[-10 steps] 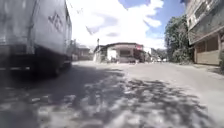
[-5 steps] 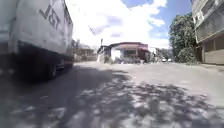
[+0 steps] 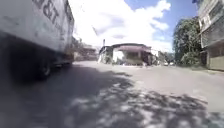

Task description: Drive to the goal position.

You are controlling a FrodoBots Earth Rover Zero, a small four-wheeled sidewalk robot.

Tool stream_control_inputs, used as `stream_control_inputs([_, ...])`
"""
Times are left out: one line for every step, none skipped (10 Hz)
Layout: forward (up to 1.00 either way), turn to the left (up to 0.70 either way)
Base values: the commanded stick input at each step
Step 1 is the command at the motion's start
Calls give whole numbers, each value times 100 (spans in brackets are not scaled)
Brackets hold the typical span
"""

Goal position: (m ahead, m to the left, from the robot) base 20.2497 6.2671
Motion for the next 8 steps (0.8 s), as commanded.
stream_control_inputs([100, 0])
stream_control_inputs([100, 0])
stream_control_inputs([100, 0])
stream_control_inputs([100, 0])
stream_control_inputs([100, 0])
stream_control_inputs([100, 0])
stream_control_inputs([100, 0])
stream_control_inputs([100, 0])
